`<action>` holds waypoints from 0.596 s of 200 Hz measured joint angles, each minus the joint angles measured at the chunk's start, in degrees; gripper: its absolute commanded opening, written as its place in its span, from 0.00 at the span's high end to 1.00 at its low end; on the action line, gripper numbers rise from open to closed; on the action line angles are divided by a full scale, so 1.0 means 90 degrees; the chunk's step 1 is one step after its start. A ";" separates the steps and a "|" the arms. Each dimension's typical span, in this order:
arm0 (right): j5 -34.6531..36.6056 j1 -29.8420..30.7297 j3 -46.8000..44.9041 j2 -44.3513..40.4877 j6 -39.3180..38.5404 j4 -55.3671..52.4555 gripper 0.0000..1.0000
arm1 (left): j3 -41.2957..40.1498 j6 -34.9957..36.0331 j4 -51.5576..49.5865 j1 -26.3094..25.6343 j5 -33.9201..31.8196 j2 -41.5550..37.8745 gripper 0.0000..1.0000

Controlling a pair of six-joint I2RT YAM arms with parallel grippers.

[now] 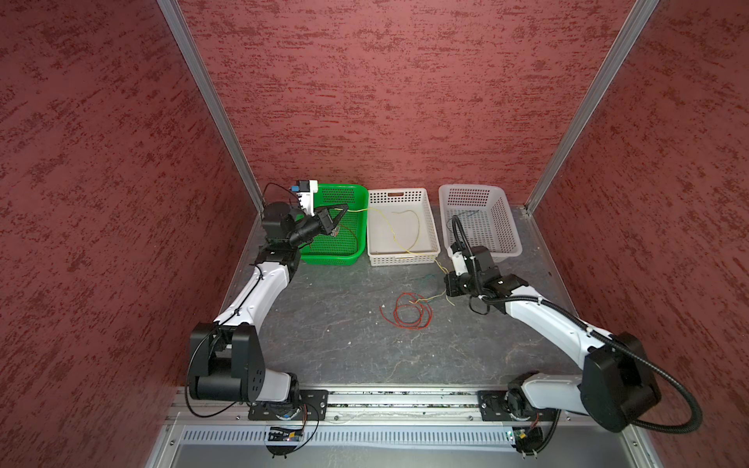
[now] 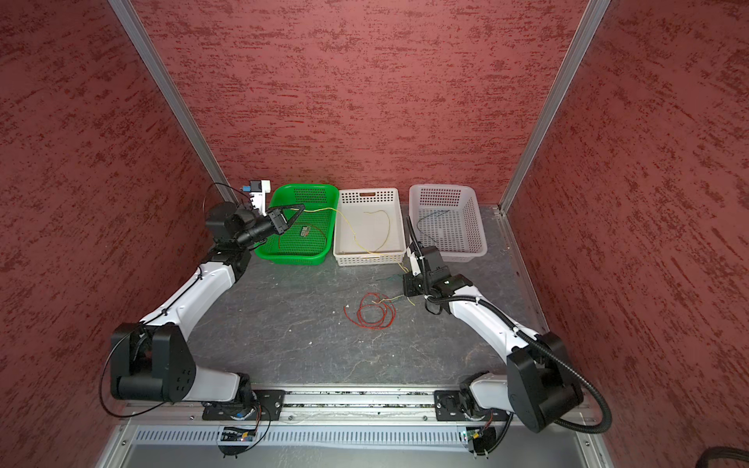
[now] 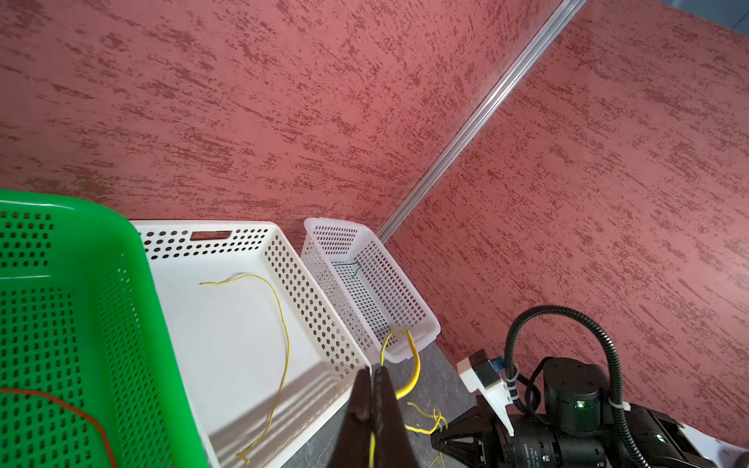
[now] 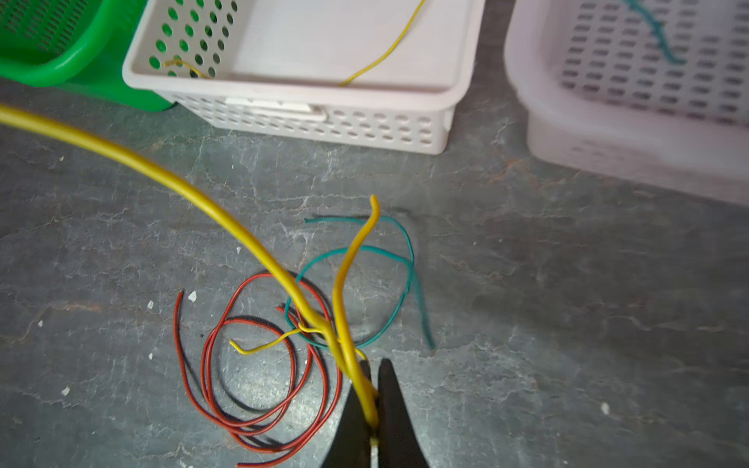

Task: Untangle and sort cables by color
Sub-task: Untie the cable.

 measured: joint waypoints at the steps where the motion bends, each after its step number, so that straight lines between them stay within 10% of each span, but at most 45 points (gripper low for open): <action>1: -0.0024 -0.0002 -0.0012 0.0010 0.0002 0.0007 0.93 | 0.0005 0.0002 0.0002 -0.0015 -0.0002 0.0012 1.00; 49: -0.0546 -0.0017 -0.0163 0.0454 0.0158 0.0138 0.57 | 0.0153 0.0100 0.0017 -0.0469 -0.0102 0.0508 1.00; 119: -0.0741 -0.0068 -0.0165 -0.0015 0.0216 0.0134 0.44 | 0.0821 0.0146 -0.0027 -0.0891 0.0083 0.0680 1.00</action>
